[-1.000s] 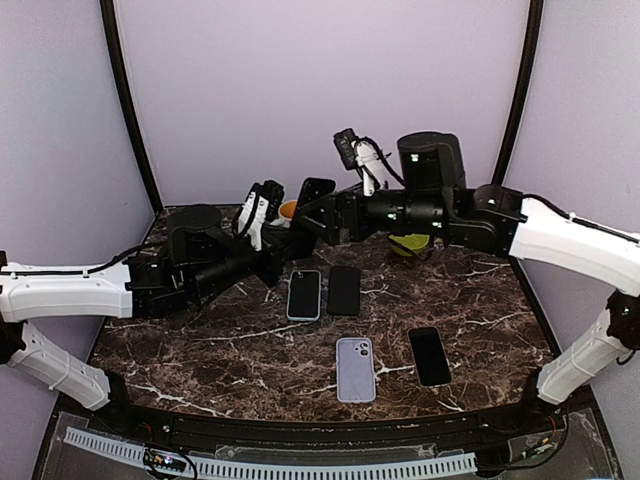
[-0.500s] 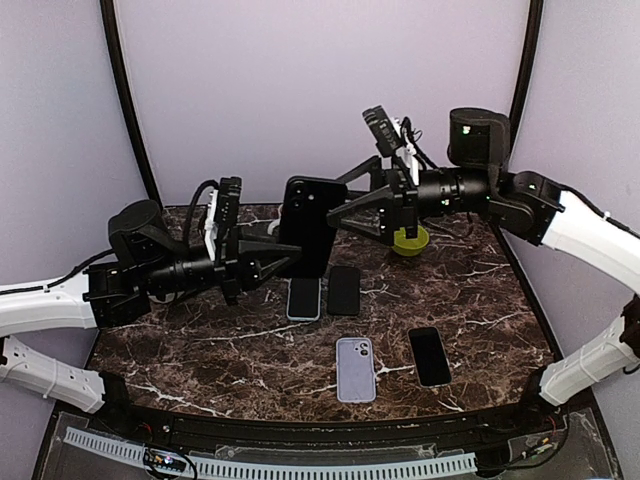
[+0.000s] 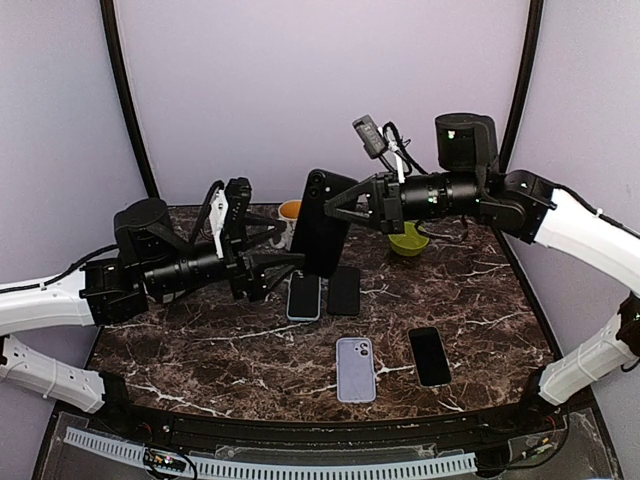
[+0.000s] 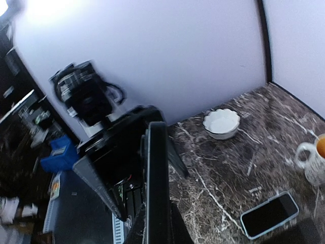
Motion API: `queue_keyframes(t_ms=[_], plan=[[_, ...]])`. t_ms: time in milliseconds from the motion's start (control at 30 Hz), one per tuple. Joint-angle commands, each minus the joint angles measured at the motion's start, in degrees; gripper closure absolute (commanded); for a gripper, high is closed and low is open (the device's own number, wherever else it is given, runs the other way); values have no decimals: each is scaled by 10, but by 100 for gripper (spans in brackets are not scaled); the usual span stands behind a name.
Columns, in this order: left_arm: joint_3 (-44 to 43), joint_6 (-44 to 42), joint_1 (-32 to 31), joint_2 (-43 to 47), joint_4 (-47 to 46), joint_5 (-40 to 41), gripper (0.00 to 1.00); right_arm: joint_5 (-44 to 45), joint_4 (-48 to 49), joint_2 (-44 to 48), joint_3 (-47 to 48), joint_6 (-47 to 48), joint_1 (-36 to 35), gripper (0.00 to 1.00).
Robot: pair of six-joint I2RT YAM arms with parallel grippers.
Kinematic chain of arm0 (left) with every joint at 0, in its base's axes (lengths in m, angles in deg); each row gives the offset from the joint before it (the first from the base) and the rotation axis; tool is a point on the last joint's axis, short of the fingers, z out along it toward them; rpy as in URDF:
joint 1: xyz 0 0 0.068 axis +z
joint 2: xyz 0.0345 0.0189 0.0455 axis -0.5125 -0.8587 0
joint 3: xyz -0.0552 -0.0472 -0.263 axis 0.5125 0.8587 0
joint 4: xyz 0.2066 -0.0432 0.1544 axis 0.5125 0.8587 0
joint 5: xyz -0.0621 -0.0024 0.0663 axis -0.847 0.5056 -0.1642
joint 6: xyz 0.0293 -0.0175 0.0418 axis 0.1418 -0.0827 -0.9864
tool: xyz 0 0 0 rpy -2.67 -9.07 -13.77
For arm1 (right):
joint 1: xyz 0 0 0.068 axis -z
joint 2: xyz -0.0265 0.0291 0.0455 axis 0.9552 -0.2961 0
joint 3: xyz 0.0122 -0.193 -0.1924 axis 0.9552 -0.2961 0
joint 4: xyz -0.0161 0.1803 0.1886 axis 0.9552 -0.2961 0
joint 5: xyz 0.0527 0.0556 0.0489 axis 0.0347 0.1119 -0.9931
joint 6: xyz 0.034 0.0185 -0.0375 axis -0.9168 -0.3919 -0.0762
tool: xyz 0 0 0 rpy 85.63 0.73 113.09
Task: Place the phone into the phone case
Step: Pass from the left arm to the right, then pass from the right arm to the left
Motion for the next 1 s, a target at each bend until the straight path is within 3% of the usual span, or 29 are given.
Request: queue_keyframes(t_ms=[0,67,133,233,267,367,467,600,800,867,967], plan=[[-3,-187,-14,38,57,195,22,176,-37,14,46,-184,27,100],[9,-284,-40,36,39,240,26,168,-18,16,43,-223,29,100],[60,-415,-76,26,-47,293,26,159,-6,14,52,-247,28,100],[145,-673,-114,-20,-344,336,22,142,-4,6,68,-266,27,100],[173,-717,-125,-35,-466,339,19,135,-5,3,70,-271,25,100],[184,-888,-134,-124,-624,345,17,133,-8,-2,70,-275,16,100],[180,-990,-137,-192,-795,335,17,131,-7,-5,65,-277,9,100],[165,-1020,-141,-247,-824,346,18,128,-4,-5,60,-275,2,100],[164,-1001,-145,-249,-825,358,21,124,3,-2,46,-278,1,100],[153,-1003,-145,-254,-825,362,25,114,5,-9,47,-280,-2,100],[129,-1006,-141,-264,-825,369,41,99,2,-23,52,-279,-11,100]])
